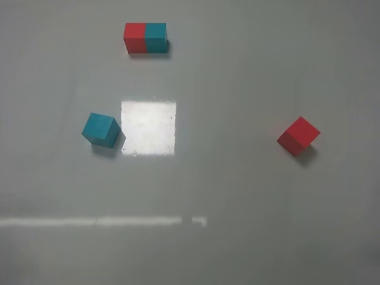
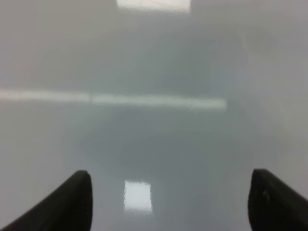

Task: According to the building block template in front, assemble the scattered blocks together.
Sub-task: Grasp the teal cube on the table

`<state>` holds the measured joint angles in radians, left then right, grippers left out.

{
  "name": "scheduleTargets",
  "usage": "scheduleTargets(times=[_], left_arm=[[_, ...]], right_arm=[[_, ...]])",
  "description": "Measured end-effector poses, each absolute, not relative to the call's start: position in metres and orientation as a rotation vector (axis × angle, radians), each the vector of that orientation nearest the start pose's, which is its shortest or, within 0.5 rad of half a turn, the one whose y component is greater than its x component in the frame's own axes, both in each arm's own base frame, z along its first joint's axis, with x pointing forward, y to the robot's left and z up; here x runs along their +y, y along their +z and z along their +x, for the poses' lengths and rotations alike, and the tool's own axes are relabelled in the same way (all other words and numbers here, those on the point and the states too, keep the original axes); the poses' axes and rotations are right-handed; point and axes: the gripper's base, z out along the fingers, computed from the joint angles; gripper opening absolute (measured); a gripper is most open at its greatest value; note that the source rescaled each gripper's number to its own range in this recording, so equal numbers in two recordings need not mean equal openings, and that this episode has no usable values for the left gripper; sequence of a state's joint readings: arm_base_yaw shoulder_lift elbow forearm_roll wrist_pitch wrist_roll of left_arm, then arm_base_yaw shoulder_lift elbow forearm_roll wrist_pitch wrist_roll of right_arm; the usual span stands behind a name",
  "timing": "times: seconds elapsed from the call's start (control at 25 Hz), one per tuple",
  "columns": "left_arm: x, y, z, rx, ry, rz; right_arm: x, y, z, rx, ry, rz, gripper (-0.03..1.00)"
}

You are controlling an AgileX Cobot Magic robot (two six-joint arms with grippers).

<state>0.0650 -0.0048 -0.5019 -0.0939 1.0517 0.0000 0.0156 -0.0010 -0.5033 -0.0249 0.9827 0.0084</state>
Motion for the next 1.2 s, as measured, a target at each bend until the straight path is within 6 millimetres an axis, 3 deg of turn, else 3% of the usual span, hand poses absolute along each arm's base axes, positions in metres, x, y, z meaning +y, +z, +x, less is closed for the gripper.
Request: scheduleTargets(times=[1.0, 1.2], left_arm=[[-0.008, 0.279, -0.005, 2.025, -0.071, -0.062], [-0.008, 0.279, -0.005, 2.025, -0.071, -0.062]], right_arm=[[-0.001, 0.285, -0.002, 1.962, -0.002, -0.008, 0.26], [0.002, 0.309, 0.006, 1.955, -0.011, -0.091, 0.26]])
